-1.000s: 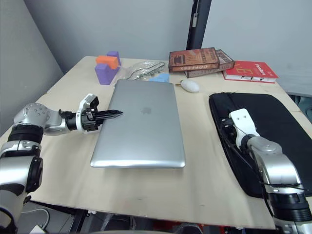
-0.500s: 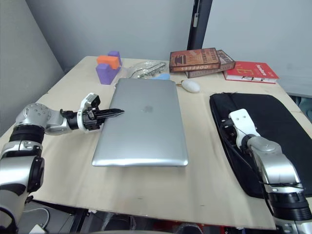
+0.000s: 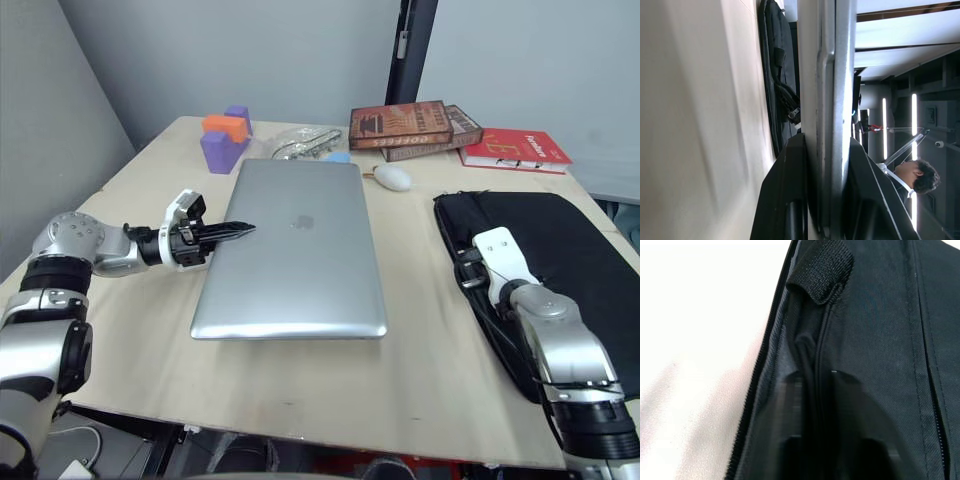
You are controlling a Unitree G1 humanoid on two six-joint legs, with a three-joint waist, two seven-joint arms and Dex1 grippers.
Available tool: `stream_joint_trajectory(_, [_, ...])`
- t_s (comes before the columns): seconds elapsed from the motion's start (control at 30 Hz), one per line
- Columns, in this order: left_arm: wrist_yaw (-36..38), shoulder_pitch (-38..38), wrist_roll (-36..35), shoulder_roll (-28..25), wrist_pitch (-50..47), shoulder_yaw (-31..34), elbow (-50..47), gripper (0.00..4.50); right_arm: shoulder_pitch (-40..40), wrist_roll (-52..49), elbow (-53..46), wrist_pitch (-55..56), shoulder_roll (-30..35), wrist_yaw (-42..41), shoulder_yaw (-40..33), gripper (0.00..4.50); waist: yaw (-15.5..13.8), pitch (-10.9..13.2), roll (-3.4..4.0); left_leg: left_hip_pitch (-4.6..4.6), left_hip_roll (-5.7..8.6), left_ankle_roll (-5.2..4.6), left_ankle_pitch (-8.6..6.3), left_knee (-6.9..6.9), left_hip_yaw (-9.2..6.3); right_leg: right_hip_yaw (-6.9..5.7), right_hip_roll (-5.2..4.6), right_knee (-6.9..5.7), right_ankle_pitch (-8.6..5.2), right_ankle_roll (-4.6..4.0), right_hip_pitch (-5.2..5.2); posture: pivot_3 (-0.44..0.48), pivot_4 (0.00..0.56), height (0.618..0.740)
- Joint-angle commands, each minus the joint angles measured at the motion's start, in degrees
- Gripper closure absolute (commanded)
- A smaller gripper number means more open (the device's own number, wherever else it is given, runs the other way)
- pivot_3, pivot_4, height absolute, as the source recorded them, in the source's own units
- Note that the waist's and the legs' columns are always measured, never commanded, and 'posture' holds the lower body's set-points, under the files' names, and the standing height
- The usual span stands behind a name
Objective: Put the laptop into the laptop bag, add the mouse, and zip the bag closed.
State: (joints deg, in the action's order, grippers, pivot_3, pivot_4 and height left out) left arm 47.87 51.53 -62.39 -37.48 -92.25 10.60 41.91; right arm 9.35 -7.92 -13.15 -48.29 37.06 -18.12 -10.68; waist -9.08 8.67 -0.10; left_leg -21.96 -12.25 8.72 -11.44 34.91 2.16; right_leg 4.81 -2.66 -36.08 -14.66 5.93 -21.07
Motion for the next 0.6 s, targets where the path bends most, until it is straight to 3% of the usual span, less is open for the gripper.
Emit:
stream_joint_trajectory(0.03, [2.77,1.8,-4.1,0.79,-0.25,2.64,-2.72,4.23,-1.09,0.07,-1.19,-2.28,-0.78,0.21,0.05,4.47,0.0,0.0,0.0,0.0,0.0,0.04,0.01,-0.01,-0.03,-0.03,0.0,-0.02,0.0,0.0,0.0,0.0,0.15,0.74])
stream_joint_trajectory(0.2, [3.15,1.31,-3.67,1.66,-0.25,2.28,-3.74,4.23,1.12,-0.37,-3.88,-5.37,0.85,0.04,-2.73,4.47,0.06,0.0,0.01,-0.02,0.01,0.04,0.05,-0.02,-0.08,-0.07,0.0,-0.03,0.0,-0.01,0.01,0.0,0.15,0.74])
stream_joint_trajectory(0.33, [3.21,0.85,-3.79,2.6,-0.25,2.09,-4.05,4.23,7.75,-6.33,-7.86,-12.51,0.89,-1.56,-10.16,4.47,0.18,0.03,0.1,-0.04,0.04,-0.03,0.1,-0.04,-0.08,-0.07,0.0,-0.01,0.0,-0.01,0.01,0.0,0.15,0.74])
stream_joint_trajectory(0.6, [1.78,-0.01,-2.74,8.63,-0.25,2.78,-5.47,4.23,15.51,-14.48,-12.29,-23.51,4.37,-5.05,-17.23,4.47,-0.26,0.01,0.14,-0.07,0.04,-0.19,0.2,-0.12,-0.1,-0.1,0.0,-0.04,0.0,-0.01,0.01,0.0,0.15,0.74])
